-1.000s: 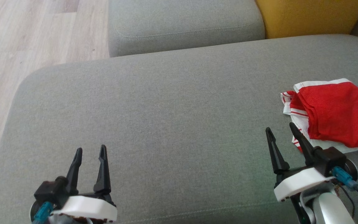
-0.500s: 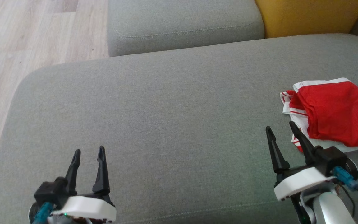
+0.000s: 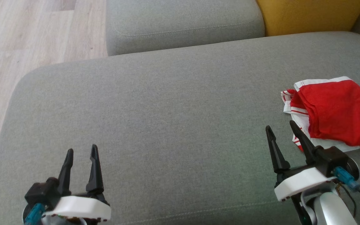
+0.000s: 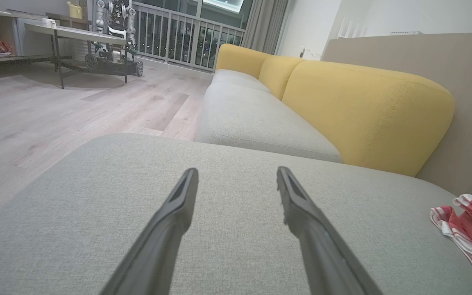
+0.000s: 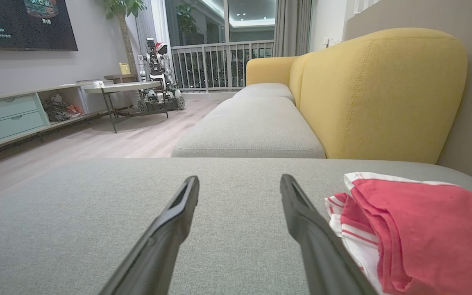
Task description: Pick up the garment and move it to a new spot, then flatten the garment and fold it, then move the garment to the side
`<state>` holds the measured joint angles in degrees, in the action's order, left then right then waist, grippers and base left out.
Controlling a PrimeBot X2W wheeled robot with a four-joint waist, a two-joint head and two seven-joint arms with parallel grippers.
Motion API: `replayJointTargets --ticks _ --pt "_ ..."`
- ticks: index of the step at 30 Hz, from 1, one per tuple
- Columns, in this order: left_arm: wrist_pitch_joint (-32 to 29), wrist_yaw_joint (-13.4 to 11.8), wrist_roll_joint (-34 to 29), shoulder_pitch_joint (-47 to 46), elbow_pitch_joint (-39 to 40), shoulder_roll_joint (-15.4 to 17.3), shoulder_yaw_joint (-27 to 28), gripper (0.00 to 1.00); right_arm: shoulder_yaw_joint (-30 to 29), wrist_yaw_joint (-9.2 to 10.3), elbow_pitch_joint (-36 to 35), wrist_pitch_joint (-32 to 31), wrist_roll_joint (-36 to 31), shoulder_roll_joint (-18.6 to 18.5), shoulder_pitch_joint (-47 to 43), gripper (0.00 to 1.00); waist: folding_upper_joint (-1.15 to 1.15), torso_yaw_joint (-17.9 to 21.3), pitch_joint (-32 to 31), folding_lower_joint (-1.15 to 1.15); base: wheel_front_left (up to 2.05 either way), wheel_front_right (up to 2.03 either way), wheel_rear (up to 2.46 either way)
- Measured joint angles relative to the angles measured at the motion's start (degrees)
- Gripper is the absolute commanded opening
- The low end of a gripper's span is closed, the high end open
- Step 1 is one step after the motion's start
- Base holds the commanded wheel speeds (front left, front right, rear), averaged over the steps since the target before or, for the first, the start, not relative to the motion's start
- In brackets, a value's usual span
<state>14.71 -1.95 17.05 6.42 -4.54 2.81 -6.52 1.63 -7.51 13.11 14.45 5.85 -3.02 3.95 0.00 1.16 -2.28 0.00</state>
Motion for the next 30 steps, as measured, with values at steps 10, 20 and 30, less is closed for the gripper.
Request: replayJointTargets --ticks 10,20,30 --pt "0.00 1.44 1.88 0.35 0.25 -0.01 -0.08 1.00 0.62 0.00 -0.09 0.00 0.00 0.00 -0.01 1.00 0.00 0.15 0.20 0.00 0.00 0.00 0.00" --pt "-0.70 1.46 5.78 2.77 -4.58 -0.12 -0.22 0.00 0.69 0.00 4.50 -0.83 2.83 0.01 -3.48 0.00 0.00 0.15 0.36 0.00 0.00 0.00 0.00" --pt "-2.01 1.97 11.13 2.60 -4.89 -0.10 -0.03 0.00 0.30 0.00 4.42 -1.96 9.12 0.01 -3.33 0.00 0.00 0.05 0.52 0.00 0.00 0.00 0.00"
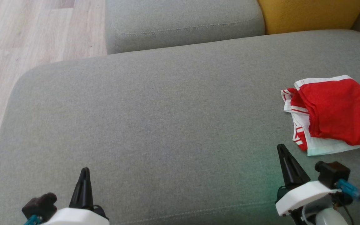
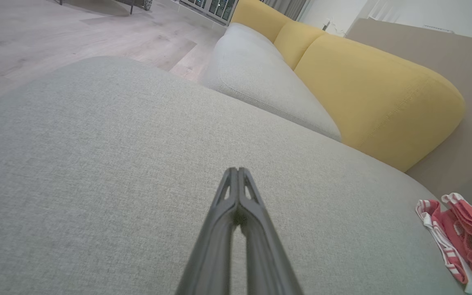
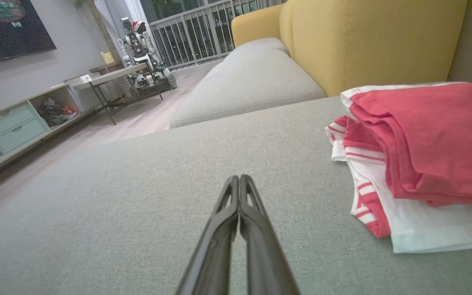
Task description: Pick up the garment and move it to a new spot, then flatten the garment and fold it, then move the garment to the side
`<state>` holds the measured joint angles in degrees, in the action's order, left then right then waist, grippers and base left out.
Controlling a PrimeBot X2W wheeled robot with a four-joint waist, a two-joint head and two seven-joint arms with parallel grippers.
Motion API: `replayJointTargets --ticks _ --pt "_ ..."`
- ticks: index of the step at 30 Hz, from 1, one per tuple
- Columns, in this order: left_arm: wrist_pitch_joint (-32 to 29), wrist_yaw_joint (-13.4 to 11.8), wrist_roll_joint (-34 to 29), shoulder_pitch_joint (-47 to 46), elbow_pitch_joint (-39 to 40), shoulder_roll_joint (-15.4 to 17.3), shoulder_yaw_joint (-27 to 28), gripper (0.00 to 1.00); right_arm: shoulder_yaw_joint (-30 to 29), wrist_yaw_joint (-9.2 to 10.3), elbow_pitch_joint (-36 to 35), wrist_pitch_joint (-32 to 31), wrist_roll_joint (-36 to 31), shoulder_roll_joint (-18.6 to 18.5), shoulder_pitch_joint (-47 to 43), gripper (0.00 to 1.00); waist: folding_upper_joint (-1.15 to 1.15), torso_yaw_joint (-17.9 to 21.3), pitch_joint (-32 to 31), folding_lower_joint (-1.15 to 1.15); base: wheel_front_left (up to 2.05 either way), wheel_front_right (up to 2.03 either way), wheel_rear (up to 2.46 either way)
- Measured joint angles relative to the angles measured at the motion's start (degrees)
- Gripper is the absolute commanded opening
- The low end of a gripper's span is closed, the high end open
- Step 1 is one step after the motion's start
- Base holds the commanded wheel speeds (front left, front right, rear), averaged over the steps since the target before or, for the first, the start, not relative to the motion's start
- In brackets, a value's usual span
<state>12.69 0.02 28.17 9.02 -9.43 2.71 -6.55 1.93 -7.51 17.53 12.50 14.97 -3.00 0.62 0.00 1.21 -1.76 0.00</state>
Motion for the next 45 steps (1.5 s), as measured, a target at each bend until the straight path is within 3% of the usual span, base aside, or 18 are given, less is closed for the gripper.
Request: replayJointTargets --ticks 45 --pt "-7.04 2.61 26.29 -4.86 -2.37 0.11 3.60 0.00 -3.60 0.00 -0.45 -7.37 31.03 0.00 0.91 0.00 0.00 -0.49 0.79 0.00 0.00 0.00 0.00"
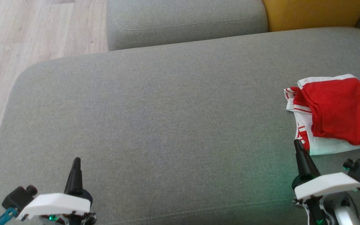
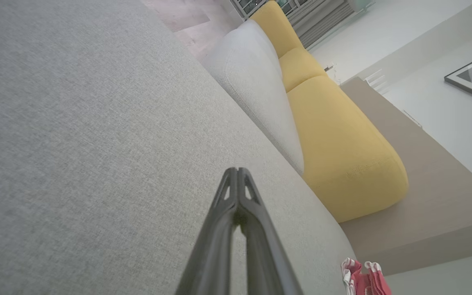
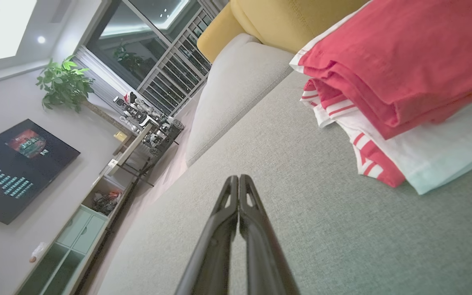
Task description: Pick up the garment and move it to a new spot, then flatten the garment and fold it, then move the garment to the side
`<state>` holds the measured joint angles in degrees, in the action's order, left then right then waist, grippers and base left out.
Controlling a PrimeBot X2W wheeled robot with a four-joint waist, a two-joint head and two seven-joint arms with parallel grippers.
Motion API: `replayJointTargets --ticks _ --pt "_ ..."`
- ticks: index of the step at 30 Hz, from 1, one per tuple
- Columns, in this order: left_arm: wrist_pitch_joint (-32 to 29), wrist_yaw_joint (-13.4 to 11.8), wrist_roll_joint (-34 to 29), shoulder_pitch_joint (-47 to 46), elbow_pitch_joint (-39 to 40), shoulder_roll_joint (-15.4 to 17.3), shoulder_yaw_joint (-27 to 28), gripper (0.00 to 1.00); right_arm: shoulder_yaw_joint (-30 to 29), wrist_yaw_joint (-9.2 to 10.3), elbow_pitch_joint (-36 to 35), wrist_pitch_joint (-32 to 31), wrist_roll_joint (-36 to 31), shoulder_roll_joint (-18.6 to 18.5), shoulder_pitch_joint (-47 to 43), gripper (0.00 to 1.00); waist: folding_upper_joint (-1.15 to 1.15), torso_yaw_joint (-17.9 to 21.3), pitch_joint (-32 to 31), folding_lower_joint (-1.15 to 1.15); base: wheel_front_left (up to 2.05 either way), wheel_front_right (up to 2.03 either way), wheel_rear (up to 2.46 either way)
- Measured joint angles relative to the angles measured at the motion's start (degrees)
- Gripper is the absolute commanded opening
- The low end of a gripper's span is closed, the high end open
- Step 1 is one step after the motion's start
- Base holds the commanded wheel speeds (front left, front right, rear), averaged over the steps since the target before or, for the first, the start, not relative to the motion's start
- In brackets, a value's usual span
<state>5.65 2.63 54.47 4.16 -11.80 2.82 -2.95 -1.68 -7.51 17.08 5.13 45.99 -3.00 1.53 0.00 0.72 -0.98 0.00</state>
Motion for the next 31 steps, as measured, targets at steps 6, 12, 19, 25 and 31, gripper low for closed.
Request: replayJointTargets --ticks 6,12,19,25,31 --pt "-0.74 0.49 3.44 -0.20 -0.54 0.00 0.27 0.00 -0.42 0.00 -0.21 -1.13 4.15 0.00 0.28 0.00 0.00 -0.06 0.10 0.00 0.00 0.00 0.00" --pt "-1.97 0.91 6.82 -1.24 -0.80 0.01 0.86 0.00 -0.96 0.00 -0.21 -2.02 8.22 0.00 0.28 0.00 0.00 -0.13 0.20 0.00 0.00 0.00 0.00" --pt "-3.05 1.16 10.82 -1.53 -1.29 0.01 1.78 0.00 -1.55 0.00 -0.24 -3.14 12.96 0.00 0.29 0.00 0.00 -0.20 0.33 0.00 0.00 0.00 0.00" --pt "-4.08 1.49 14.27 -2.63 -1.47 0.02 2.05 0.00 -1.99 0.01 -0.34 -4.23 17.02 0.00 0.30 0.00 0.00 -0.27 0.43 0.00 0.00 0.00 0.00" --pt "-5.09 1.99 17.67 -3.14 -1.83 0.02 2.54 0.00 -2.48 0.01 -0.45 -5.15 21.17 0.00 0.33 0.00 0.00 -0.33 0.54 0.00 0.00 0.00 0.00"
